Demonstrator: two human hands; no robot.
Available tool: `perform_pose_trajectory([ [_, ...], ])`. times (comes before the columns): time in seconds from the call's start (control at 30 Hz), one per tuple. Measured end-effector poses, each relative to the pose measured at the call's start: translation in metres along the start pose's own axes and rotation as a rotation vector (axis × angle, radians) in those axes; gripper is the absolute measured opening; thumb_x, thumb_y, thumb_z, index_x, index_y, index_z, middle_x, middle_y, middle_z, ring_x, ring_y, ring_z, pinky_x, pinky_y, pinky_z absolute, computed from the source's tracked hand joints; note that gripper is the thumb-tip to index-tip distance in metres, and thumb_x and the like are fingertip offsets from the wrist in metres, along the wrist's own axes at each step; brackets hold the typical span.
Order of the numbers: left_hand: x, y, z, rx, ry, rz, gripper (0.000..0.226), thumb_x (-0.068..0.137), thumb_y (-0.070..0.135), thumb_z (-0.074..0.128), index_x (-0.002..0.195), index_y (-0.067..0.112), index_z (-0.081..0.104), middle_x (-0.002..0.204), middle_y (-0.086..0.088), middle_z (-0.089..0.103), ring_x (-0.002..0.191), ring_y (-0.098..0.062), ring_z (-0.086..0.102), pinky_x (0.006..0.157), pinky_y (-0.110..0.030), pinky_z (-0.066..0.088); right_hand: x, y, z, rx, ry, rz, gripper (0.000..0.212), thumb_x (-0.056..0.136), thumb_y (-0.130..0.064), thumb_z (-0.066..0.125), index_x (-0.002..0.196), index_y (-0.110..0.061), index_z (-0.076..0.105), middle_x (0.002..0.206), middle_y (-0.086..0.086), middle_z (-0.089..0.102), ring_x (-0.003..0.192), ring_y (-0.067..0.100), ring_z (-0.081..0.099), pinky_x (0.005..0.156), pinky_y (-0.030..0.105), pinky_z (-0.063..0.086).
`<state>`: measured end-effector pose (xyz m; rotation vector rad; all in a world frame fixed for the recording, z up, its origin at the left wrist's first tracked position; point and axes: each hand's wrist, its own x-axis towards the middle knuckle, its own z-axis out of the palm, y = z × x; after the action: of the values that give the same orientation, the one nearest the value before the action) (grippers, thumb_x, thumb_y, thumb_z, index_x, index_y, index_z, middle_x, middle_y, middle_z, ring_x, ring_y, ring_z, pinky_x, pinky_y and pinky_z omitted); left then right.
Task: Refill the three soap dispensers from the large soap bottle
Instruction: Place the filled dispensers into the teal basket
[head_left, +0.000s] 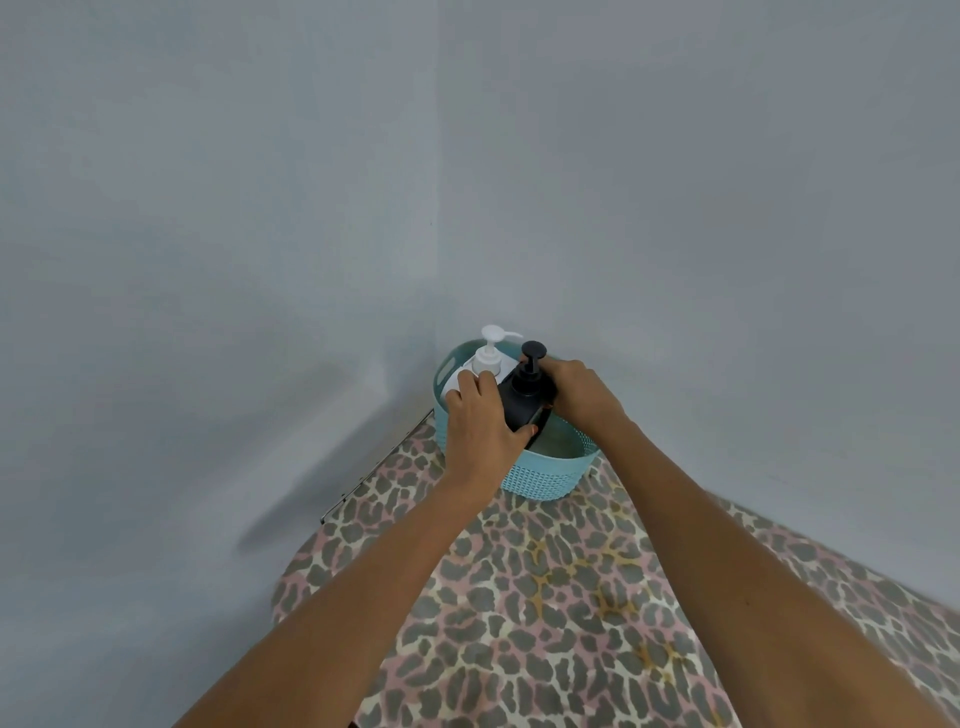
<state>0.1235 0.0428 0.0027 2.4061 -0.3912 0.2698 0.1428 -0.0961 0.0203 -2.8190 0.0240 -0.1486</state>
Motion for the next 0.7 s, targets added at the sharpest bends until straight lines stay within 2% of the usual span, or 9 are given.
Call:
perform_pose_trajectory([
  [0.13,0.0,0.001,-0.003,-0.004,-0.023,-0.008,0.059,0.077,0.03,0.069,0.121,0.003,0.041,0.126,-0.016,0.038,0.115,-0.029,0.036,0.096,-0.033,0.035,-0.007,-0.001,-0.001,0.149,-0.016,0.018,0.053,0.084,0.005,0.048,0.133,-0.015,0.045,0.123,0.013,0.059,0.111,0.03,0.054,0.075,0.019,0.031],
  [0.23,-0.002,0.0,-0.005,-0.012,-0.029,-0.023,0.054,0.079,0.028,0.068,0.119,0.004,0.043,0.124,-0.015,0.041,0.116,-0.028,0.037,0.096,-0.031,0.035,-0.014,-0.002,0.0,0.204,0.02,0.094,0.049,0.083,0.005,0.048,0.13,-0.011,0.048,0.124,0.014,0.058,0.114,0.031,0.053,0.088,0.031,0.041],
  [0.37,-0.008,0.001,-0.01,-0.043,-0.003,-0.009,0.045,0.08,0.022,0.068,0.115,0.003,0.048,0.118,-0.014,0.048,0.112,-0.027,0.044,0.093,-0.03,0.038,-0.03,-0.007,-0.006,0.14,0.067,0.168,0.04,0.089,-0.008,0.051,0.128,-0.011,0.049,0.13,0.012,0.054,0.118,0.03,0.05,0.092,0.039,0.042],
  [0.53,-0.02,0.013,-0.018,-0.174,-0.034,0.053,0.043,0.082,0.015,0.065,0.119,0.002,0.048,0.118,-0.015,0.052,0.111,-0.027,0.049,0.092,-0.031,0.04,-0.062,-0.003,-0.016,0.144,0.153,0.188,0.037,0.091,-0.012,0.052,0.128,-0.01,0.05,0.129,0.009,0.055,0.117,0.024,0.051,0.093,0.037,0.043],
  [0.7,-0.044,0.038,-0.022,-0.251,-0.069,0.14,0.041,0.081,0.014,0.066,0.117,0.001,0.05,0.116,-0.014,0.055,0.11,-0.026,0.05,0.093,-0.03,0.039,-0.105,0.003,-0.029,0.179,0.254,0.182,0.033,0.09,-0.017,0.055,0.122,-0.009,0.055,0.121,0.006,0.06,0.11,0.02,0.055,0.089,0.03,0.043],
])
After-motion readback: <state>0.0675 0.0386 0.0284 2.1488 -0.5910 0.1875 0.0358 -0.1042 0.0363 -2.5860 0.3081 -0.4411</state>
